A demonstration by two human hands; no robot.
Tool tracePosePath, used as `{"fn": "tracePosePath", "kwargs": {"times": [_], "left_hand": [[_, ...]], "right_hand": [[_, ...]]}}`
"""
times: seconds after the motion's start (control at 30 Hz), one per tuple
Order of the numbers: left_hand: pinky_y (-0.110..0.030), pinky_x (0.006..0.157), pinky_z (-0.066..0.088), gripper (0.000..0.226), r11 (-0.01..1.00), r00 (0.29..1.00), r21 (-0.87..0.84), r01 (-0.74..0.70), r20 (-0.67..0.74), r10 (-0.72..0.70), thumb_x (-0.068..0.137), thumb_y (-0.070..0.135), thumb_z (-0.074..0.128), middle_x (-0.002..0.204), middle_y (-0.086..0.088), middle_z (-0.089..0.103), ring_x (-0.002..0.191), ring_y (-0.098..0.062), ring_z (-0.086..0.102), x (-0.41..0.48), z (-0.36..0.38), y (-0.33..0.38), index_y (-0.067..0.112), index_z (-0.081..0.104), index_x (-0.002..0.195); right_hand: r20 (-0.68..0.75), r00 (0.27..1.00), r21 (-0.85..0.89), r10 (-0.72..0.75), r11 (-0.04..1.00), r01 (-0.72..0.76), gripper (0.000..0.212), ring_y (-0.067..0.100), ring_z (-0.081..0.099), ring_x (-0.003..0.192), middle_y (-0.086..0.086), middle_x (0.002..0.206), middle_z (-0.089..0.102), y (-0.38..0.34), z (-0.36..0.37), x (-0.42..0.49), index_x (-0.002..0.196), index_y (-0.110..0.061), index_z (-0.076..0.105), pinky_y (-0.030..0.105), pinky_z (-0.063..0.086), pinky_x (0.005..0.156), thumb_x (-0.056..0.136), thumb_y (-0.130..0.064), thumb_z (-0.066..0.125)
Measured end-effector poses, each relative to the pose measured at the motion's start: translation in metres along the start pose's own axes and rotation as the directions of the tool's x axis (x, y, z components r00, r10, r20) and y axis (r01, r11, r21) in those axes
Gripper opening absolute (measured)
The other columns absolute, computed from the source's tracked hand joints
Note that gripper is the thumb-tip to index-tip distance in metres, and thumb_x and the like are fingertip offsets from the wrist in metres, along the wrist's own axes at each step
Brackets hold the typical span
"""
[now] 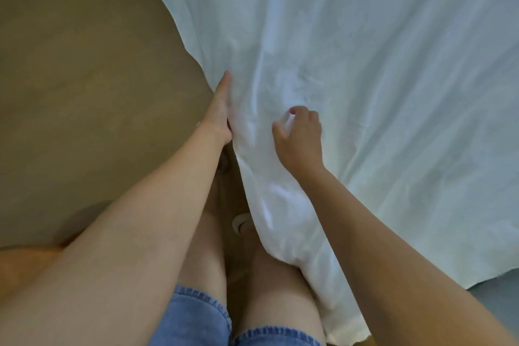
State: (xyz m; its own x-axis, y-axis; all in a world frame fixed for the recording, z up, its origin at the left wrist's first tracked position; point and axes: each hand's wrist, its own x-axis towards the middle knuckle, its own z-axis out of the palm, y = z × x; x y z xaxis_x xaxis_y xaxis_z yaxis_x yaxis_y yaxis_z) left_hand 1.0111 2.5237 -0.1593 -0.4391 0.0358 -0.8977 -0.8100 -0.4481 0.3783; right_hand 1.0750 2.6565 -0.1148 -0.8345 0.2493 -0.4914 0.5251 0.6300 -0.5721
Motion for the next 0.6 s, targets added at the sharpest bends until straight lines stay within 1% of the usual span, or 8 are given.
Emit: {"fn": "tracePosePath", "kwargs": {"times": [0.07,0.13,0.23,0.3,0.33,0.43,0.53,0.6], "left_hand": [[-0.040,0.092,0.052,0.057,0.999,0.999,0.047,0.027,-0.038,-0.026,0.075,0.054,0.072,0.110,-0.004,0.070,0.099,-0.025,0.068,0.015,0.011,0.018,0.019,0.062,0.118],[-0.040,0.091,0.053,0.052,0.998,0.992,0.070,-0.006,-0.127,0.015,0.076,0.033,0.078,0.109,-0.007,0.069,0.099,-0.027,0.066,0.023,0.025,0.033,0.012,0.060,0.120],[-0.022,0.060,0.055,0.020,0.965,0.956,0.183,-0.185,-0.195,0.220,0.066,0.020,0.076,0.080,0.001,0.074,0.077,-0.017,0.071,0.019,0.001,0.052,0.018,0.073,0.086],[-0.017,0.049,0.050,0.008,0.968,0.948,0.163,-0.193,-0.224,0.226,0.065,0.019,0.080,0.073,0.004,0.074,0.067,-0.012,0.070,0.004,-0.041,0.053,0.022,0.073,0.068],[-0.017,0.047,0.049,0.010,0.976,0.948,0.167,-0.141,-0.263,0.182,0.069,0.017,0.080,0.072,0.002,0.073,0.065,-0.014,0.070,0.002,-0.058,0.050,0.020,0.071,0.065],[-0.019,0.056,0.050,0.013,0.956,0.949,0.294,0.004,-0.303,0.089,0.079,0.013,0.072,0.073,0.005,0.067,0.071,-0.016,0.065,0.027,-0.053,0.058,0.020,0.061,0.077],[-0.021,0.057,0.047,0.026,0.959,0.981,0.281,0.045,-0.195,0.011,0.071,0.017,0.073,0.078,0.007,0.067,0.077,-0.010,0.063,0.068,-0.030,0.101,0.021,0.058,0.092],[-0.035,0.072,0.055,0.061,0.984,0.992,0.172,0.044,-0.125,-0.023,0.056,0.024,0.077,0.100,-0.004,0.067,0.089,-0.022,0.066,0.090,-0.033,0.135,0.014,0.053,0.112]], "right_hand": [[0.004,1.000,-0.012,0.009,1.000,-0.009,0.045,0.022,0.043,0.115,0.008,0.129,0.044,-0.017,0.009,0.022,0.132,-0.009,0.043,0.025,0.033,0.086,0.093,-0.029,0.051],[-0.004,1.000,-0.020,0.020,1.000,-0.020,0.043,0.020,0.045,0.113,0.007,0.125,0.047,-0.038,0.015,0.042,0.128,-0.010,0.046,0.024,0.034,0.088,0.092,-0.031,0.053],[-0.172,0.985,0.037,0.021,0.999,-0.015,0.017,0.014,0.050,0.089,-0.001,0.096,0.054,-0.076,0.023,0.068,0.096,-0.021,0.055,0.025,0.040,0.077,0.088,-0.036,0.052],[-0.248,0.968,0.075,0.037,0.997,-0.019,0.016,0.012,0.047,0.074,-0.008,0.076,0.047,-0.093,0.028,0.080,0.074,-0.028,0.043,0.025,0.036,0.065,0.086,-0.036,0.050],[-0.176,0.983,0.050,0.058,0.997,-0.050,0.017,0.014,0.047,0.076,-0.007,0.077,0.047,-0.098,0.032,0.083,0.074,-0.026,0.043,0.027,0.037,0.066,0.087,-0.035,0.051],[0.142,0.972,-0.246,0.188,0.958,-0.149,0.028,0.018,0.046,0.088,0.000,0.094,0.048,-0.102,0.054,0.092,0.095,-0.011,0.054,0.030,0.039,0.078,0.090,-0.039,0.055],[0.087,0.978,-0.073,0.188,0.981,-0.182,0.035,0.019,0.053,0.075,0.005,0.084,0.054,-0.122,0.063,0.118,0.086,-0.009,0.054,0.026,0.038,0.065,0.086,-0.043,0.060],[0.050,0.980,0.028,0.192,0.981,-0.194,0.033,0.013,0.053,0.069,0.001,0.080,0.054,-0.140,0.063,0.137,0.081,-0.016,0.050,0.019,0.037,0.058,0.083,-0.047,0.061]]}}
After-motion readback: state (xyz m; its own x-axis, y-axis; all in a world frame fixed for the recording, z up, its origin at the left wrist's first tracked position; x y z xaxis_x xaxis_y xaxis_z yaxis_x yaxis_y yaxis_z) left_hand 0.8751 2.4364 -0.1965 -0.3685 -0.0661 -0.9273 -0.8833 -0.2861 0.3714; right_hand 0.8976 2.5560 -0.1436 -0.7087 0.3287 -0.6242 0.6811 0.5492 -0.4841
